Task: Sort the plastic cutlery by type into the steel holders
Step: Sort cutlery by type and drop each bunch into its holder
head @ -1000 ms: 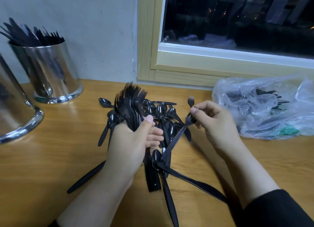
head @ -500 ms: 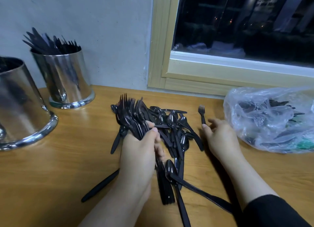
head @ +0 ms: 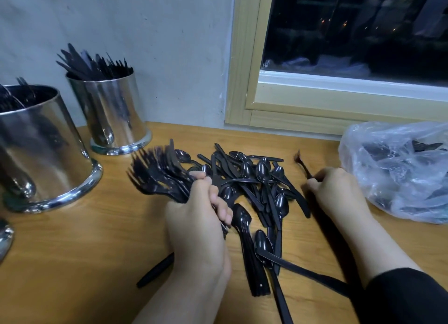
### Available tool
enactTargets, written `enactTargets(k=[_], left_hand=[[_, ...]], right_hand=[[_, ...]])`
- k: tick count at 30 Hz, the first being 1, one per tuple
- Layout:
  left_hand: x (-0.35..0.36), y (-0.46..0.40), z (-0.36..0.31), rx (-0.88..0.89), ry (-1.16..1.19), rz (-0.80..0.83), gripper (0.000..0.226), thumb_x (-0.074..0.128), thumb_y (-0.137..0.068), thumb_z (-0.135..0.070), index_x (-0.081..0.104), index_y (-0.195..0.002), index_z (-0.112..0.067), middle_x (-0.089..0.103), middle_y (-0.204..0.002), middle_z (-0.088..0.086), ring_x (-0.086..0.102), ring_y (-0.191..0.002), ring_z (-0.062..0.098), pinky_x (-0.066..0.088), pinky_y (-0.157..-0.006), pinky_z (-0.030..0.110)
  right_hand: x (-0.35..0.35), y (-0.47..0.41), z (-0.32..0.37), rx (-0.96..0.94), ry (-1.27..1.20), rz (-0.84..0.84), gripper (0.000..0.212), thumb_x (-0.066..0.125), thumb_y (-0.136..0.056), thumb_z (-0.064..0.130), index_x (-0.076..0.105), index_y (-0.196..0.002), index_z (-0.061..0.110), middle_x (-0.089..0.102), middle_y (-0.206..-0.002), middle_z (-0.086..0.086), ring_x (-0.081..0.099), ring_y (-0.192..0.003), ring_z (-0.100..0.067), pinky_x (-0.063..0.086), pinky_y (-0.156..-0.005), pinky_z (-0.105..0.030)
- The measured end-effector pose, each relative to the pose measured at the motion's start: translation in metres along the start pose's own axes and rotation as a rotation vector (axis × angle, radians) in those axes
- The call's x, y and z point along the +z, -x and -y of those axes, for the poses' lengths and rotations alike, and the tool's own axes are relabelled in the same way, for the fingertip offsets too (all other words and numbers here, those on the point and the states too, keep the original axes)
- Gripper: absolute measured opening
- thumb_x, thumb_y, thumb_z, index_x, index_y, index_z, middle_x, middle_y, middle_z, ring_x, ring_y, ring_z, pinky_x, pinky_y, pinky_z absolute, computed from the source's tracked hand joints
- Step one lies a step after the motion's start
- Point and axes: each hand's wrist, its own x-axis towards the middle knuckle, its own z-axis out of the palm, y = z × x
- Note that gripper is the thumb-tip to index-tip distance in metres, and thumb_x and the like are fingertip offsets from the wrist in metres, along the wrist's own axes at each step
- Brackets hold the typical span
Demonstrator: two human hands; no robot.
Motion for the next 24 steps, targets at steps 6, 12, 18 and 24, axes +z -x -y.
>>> enactTargets(k=[6,12,18,24], left_hand=[[-0.004,-0.009,-0.011,0.147,0.087,-0.171,0.025,0.047,-0.093,0.004,0.063,-0.085,-0.013,0.042,-0.057,0.002,0.037,-0.041,0.018,0.035,-0.041,0.029],[-0.004,-0.013,-0.006,0.031,0.052,-0.118,0.019,0.058,-0.100,-0.007,0.064,-0.083,-0.013,0.044,-0.059,-0.003,0.039,-0.045,0.012,0.037,-0.045,0.028],[0.000,-0.012,-0.007,-0.014,0.055,-0.049,0.026,0.070,-0.095,-0.030,0.057,-0.079,-0.013,0.040,-0.065,-0.002,0.037,-0.049,0.013,0.037,-0.048,0.027],[-0.005,-0.017,-0.009,-0.160,0.078,-0.064,0.036,0.073,-0.094,-0.030,0.059,-0.069,-0.007,0.055,-0.062,0.008,0.056,-0.057,0.022,0.049,-0.055,0.031]], right_hand=[[-0.002,0.008,-0.001,-0.084,-0.218,-0.106,0.011,0.061,-0.091,0.024,0.067,-0.087,0.016,0.068,-0.079,-0.005,0.060,-0.079,-0.027,0.042,-0.067,-0.034],[-0.018,0.048,0.046,-0.500,-0.446,-0.291,0.008,0.066,-0.090,0.020,0.065,-0.083,0.018,0.064,-0.069,0.013,0.060,-0.068,-0.005,0.046,-0.064,-0.023],[-0.007,0.088,0.086,-0.878,-0.315,-0.152,0.005,0.067,-0.092,0.022,0.070,-0.094,0.018,0.068,-0.084,0.009,0.060,-0.078,-0.004,0.043,-0.070,-0.013],[0.005,0.104,0.096,-1.055,-0.333,-0.009,0.012,0.063,-0.096,0.024,0.071,-0.099,0.015,0.064,-0.089,0.008,0.061,-0.083,-0.009,0.046,-0.074,-0.017]])
